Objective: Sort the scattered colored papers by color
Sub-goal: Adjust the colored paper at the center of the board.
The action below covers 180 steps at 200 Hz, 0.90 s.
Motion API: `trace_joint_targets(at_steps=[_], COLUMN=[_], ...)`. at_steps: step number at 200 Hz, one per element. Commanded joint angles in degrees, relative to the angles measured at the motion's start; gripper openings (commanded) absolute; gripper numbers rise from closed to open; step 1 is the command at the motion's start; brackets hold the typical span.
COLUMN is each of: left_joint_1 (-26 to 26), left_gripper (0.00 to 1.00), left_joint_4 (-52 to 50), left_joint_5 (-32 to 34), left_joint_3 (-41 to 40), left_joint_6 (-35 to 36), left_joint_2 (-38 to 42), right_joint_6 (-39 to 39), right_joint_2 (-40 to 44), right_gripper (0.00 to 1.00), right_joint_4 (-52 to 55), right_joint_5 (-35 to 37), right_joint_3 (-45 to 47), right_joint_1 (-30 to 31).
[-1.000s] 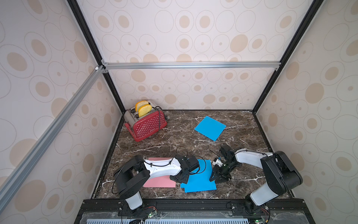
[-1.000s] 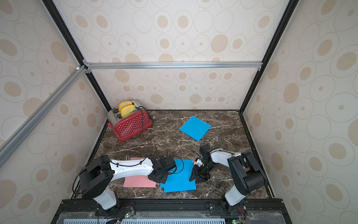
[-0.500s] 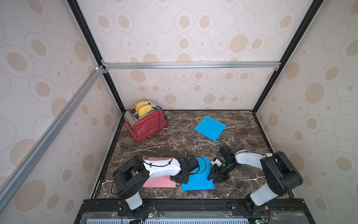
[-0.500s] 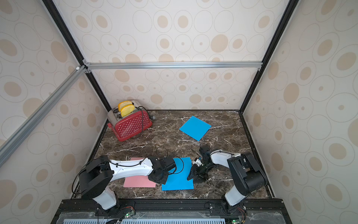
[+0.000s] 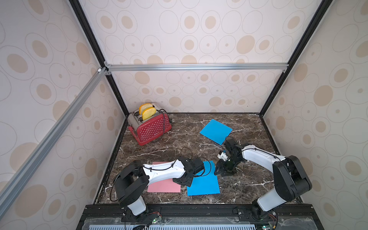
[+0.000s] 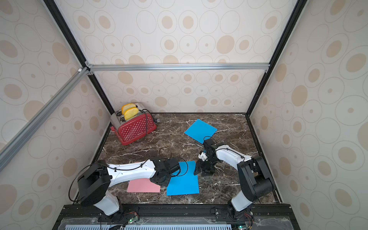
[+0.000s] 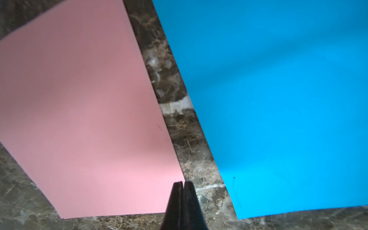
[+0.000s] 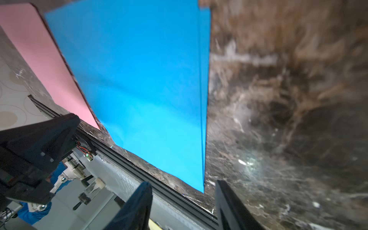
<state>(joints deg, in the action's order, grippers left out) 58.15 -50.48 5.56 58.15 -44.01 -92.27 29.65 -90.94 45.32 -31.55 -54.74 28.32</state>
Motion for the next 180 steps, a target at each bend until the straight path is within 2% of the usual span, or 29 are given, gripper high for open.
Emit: trace_joint_targets(at_steps=[1, 33, 71, 123, 144, 180], left_joint_1=[-0.7, -0.6, -0.3, 1.4, 2.2, 2.6], left_gripper=[0.0, 0.0, 0.0, 0.0, 0.0, 0.0], left_joint_4=[-2.7, 4.9, 9.7, 9.6, 7.7, 8.0], left_joint_5=[-2.6, -19.8, -29.0, -35.4, -35.2, -34.0], left_joint_3=[2.7, -0.9, -2.9, 1.0, 2.8, 2.9], left_joint_6=[3.5, 11.3, 17.7, 22.7, 24.9, 26.2], left_joint_2=[3.9, 8.1, 8.6, 0.5, -2.8, -5.1], right_joint_6=[-2.2, -2.6, -1.3, 1.8, 2.7, 3.2], right_joint_2=[-5.0, -17.2, -27.1, -31.8, -31.7, -31.5], right_gripper=[0.57, 0.55, 0.52, 0.45, 0.41, 0.4], right_joint_4=[-4.4, -9.5, -11.2, -12.4, -12.2, -13.4], right_joint_5=[1.3, -2.4, -5.8, -9.3, -10.0, -11.2], right_joint_3=[-4.4, -14.6, -25.2, -27.8, -26.1, -22.6], right_joint_1=[-0.2, -1.9, -2.1, -1.9, -1.7, -1.3])
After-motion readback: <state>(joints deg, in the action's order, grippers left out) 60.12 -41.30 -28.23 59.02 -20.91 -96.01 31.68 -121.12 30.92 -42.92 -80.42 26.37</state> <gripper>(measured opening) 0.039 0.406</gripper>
